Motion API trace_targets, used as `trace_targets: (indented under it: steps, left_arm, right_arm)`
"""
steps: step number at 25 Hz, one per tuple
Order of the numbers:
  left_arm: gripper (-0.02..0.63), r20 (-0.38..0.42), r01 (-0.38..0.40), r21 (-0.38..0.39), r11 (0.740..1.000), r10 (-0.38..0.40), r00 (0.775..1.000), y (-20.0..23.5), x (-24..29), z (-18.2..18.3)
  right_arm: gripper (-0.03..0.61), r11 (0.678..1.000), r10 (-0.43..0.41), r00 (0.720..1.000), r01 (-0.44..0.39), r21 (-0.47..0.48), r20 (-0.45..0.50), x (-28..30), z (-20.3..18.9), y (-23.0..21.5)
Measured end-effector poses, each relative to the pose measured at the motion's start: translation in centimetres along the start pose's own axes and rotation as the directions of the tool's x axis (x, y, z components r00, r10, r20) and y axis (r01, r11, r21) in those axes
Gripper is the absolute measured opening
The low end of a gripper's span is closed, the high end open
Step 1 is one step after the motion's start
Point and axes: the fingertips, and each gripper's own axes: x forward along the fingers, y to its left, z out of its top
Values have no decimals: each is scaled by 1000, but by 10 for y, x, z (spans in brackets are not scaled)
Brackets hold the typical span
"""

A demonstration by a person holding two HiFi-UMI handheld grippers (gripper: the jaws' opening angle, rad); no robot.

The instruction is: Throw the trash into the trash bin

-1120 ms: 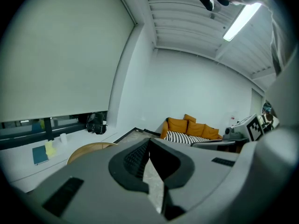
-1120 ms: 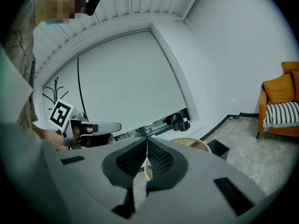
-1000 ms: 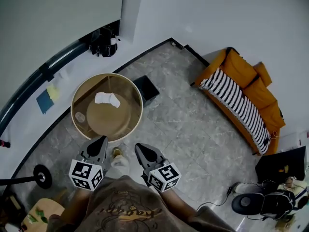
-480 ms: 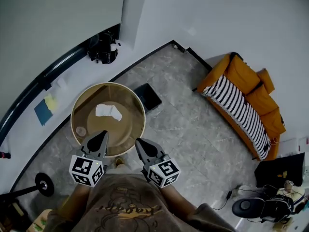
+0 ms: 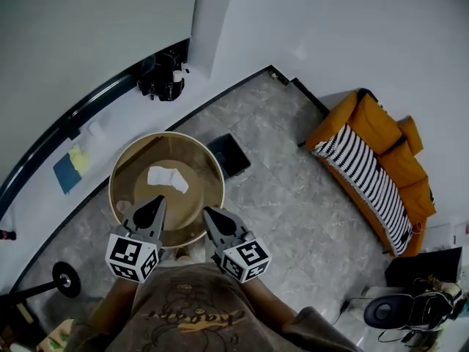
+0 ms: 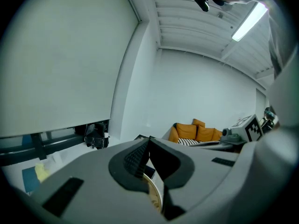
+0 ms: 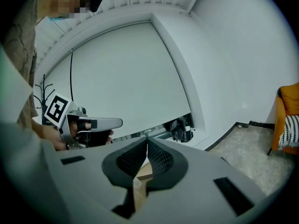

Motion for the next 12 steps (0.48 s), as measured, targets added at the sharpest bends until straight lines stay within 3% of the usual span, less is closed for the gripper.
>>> trace_targets:
  steps: [12]
  left_arm:
    - [18,-9,-77,-19,997,77,997,21,37,6]
  right_arm:
    - [18,992,113,993,-114,-46,-35,50,21,-28]
